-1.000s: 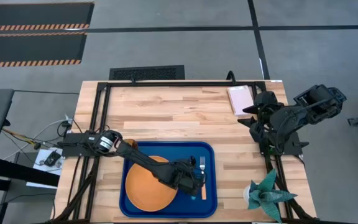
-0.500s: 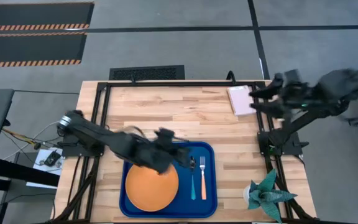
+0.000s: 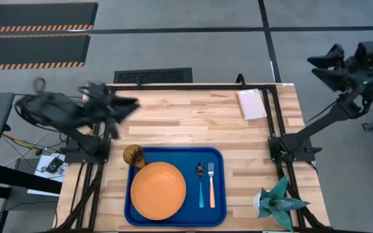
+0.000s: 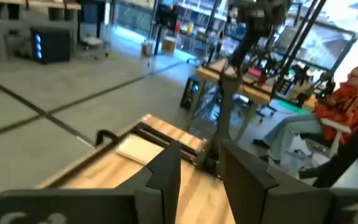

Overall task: Pick and place plate/cup/fork/spoon on tray
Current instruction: Return to Home Position

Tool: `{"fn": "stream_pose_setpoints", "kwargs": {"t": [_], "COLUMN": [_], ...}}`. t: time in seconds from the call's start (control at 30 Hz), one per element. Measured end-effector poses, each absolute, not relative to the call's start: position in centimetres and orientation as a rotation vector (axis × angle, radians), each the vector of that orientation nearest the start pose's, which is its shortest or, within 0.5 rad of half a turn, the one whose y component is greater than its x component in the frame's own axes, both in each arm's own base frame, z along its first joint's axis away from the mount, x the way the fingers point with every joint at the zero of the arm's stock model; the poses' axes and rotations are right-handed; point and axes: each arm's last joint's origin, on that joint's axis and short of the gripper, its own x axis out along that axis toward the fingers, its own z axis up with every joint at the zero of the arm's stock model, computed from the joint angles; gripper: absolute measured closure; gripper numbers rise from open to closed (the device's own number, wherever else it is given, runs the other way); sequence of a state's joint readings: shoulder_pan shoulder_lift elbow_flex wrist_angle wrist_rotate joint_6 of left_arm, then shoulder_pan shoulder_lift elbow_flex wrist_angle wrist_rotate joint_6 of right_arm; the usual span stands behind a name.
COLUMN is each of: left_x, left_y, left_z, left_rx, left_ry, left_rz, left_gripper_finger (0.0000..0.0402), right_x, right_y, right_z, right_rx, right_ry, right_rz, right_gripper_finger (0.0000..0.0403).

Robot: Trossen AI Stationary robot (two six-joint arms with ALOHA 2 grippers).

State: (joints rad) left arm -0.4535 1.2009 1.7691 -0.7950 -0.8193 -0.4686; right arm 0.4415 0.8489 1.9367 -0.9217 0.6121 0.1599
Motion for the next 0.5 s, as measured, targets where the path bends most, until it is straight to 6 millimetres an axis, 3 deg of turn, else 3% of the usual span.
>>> {"fn": "stream_pose_setpoints", "kwargs": {"t": [0.1,0.2,0.37,0.5], "left_x": [13.4,10.3,6.4,3.6], "left_y": [-4.4,-2.9,-1.2,0.0], "left_z": [51.0,49.2,44.5,39.9], "left_rx": [-0.331,-0.348,-0.377,-0.383], "left_ry": [0.059,0.04,-0.072,-0.199], "left_rz": [0.37,0.316,0.193,0.107], "left_gripper_finger": [0.0303,0.0303,0.0303,0.0303], "right_x": [-1.4,-2.5,-2.6,-2.8], "right_y": [-2.5,-3.1,-3.2,-3.5], "right_z": [54.8,52.8,48.7,44.3], "right_rx": [0.272,0.304,0.319,0.381], "right_ry": [-0.168,-0.203,-0.29,-0.399], "right_rz": [-0.18,-0.232,-0.262,-0.277], "right_gripper_finger": [0.0148,0.0148,0.0148,0.0148]}}
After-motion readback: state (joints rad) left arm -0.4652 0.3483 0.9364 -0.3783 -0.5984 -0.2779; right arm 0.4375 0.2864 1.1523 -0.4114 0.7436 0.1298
